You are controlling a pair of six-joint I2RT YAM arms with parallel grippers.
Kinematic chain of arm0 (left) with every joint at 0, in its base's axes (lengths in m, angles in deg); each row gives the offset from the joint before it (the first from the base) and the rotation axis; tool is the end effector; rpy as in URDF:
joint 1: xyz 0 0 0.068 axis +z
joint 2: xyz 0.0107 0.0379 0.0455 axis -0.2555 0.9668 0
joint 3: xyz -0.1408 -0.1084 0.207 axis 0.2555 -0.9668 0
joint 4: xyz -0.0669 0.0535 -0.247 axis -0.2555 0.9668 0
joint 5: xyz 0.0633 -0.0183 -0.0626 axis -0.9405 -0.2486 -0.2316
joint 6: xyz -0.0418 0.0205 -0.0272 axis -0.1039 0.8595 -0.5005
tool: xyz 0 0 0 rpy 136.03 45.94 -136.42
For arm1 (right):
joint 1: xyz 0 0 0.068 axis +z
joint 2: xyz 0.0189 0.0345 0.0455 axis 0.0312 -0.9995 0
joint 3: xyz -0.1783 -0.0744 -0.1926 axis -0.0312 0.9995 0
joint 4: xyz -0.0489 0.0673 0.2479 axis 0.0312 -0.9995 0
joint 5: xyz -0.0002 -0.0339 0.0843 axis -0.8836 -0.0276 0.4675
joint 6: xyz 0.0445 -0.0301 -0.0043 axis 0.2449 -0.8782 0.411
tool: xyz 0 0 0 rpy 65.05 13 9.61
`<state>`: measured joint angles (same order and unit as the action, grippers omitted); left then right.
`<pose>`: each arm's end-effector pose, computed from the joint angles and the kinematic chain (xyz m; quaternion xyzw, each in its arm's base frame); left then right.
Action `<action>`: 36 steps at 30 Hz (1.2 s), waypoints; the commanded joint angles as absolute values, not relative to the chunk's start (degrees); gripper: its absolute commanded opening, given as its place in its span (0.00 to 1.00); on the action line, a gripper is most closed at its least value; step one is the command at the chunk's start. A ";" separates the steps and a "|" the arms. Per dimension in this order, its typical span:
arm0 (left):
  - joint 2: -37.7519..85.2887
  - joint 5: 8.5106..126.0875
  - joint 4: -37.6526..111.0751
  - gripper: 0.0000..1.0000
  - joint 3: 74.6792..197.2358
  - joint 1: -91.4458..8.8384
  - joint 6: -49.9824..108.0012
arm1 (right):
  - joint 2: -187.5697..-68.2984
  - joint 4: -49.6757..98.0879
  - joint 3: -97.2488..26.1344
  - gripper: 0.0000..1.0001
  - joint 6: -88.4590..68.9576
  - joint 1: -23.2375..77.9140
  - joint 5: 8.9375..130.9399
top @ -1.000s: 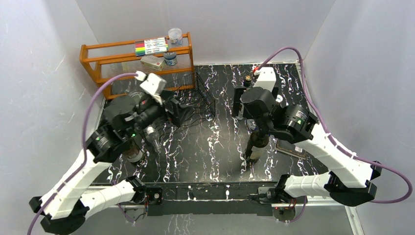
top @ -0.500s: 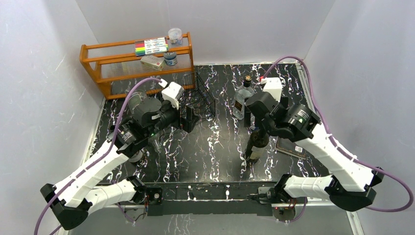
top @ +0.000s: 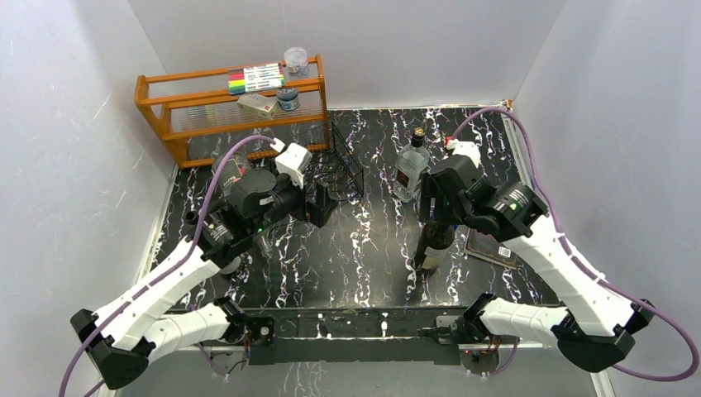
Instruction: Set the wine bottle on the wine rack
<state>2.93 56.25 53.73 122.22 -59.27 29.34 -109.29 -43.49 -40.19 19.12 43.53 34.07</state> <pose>0.1546 -0.1493 0.3839 0.2057 0.7439 -0.2804 0.5707 0.1383 0.1160 0.3985 0.0056 0.9164 0.0386 0.3984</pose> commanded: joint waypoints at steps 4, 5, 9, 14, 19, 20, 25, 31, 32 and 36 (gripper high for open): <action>2.98 57.72 48.77 0.98 120.89 -59.19 29.67 | -105.87 -41.55 -38.88 0.67 18.79 43.30 36.81; 3.09 57.98 48.43 0.98 120.77 -59.19 29.69 | -106.00 -41.71 -38.59 0.61 18.84 43.29 36.55; 2.89 58.67 47.64 0.98 119.79 -59.17 29.62 | -106.44 -41.33 -38.18 0.36 18.25 43.30 36.11; 2.48 59.61 47.16 0.98 118.30 -59.19 29.34 | -106.96 -39.75 -39.93 0.08 16.04 43.30 36.59; 3.49 67.42 45.21 0.95 116.54 -59.15 30.98 | -107.14 -33.40 -40.38 0.00 13.79 43.30 42.29; 3.67 68.54 44.42 0.95 116.00 -59.18 31.01 | -107.12 -31.73 -40.15 0.00 13.57 43.30 44.11; 3.24 73.97 38.39 0.95 112.13 -59.19 31.17 | -106.20 -22.60 -37.99 0.00 13.76 43.29 53.68; 3.99 80.85 34.24 0.96 108.36 -59.19 32.84 | -106.00 -10.78 -32.87 0.00 17.13 43.24 61.76; 4.33 80.73 34.29 0.96 107.92 -59.18 33.26 | -105.93 -8.73 -31.62 0.00 17.92 43.29 63.09; 4.01 81.36 32.97 0.98 103.72 -59.18 35.66 | -106.41 -3.06 -27.69 0.00 20.07 43.30 67.96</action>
<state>4.65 77.93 36.86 107.19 -59.23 32.51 -107.43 -17.37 -29.37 16.27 43.23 60.01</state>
